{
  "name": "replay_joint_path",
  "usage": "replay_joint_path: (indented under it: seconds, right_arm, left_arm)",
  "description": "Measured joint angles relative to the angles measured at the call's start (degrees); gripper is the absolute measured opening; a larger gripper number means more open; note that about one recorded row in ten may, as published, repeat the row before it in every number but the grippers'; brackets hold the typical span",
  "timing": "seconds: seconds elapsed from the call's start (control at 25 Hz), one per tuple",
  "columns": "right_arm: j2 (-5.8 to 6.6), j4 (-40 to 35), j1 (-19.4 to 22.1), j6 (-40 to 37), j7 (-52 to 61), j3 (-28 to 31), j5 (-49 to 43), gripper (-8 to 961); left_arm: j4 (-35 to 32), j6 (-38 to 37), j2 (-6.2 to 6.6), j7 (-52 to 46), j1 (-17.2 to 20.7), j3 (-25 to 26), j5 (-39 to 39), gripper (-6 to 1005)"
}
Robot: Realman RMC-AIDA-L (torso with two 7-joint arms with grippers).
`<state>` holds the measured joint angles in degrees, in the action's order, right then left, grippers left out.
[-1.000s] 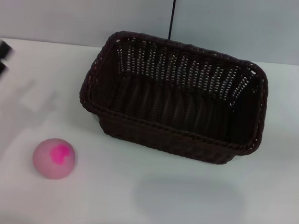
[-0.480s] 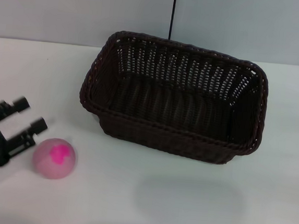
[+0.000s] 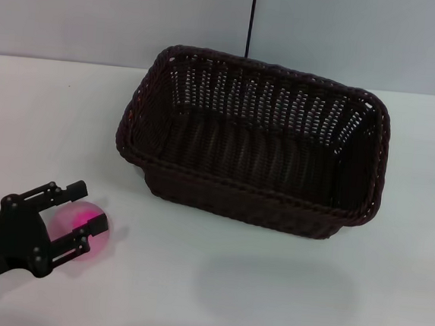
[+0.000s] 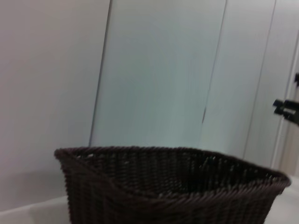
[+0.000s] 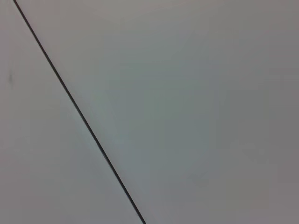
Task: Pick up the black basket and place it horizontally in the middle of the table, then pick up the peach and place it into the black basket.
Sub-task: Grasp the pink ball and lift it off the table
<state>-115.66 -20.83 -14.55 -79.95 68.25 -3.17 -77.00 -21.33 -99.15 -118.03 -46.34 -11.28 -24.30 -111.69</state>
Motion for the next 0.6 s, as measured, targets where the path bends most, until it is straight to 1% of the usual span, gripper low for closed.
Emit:
replay_joint_path:
  seconds: [0.2, 0.24, 0.28, 0.6]
  right_arm:
    - [-0.20, 0.5, -0.5, 0.6, 0.0, -0.2, -0.2, 427]
    - [-0.17, 0.7, -0.6, 0.7, 0.0, -0.3, -0.2, 427]
    - [-0.12, 1.0, -0.7, 0.9, 0.0, -0.3, -0.2, 427]
    - [0.02, 1.5, -1.3, 1.6, -0.1, -0.1, -0.1, 427]
  left_arm:
    - [0.5, 0.7, -0.06, 1.0, 0.0, 0.0, 0.0, 616]
    - [0.9, 1.5, -0.07, 2.1, -0.1, 0.0, 0.0, 616]
    - [1.2, 3.9, -0.09, 3.3, -0.2, -0.4, 0.0, 615]
    - [1.2, 6.2, 0.07, 3.4, -0.2, -1.8, 0.0, 608]
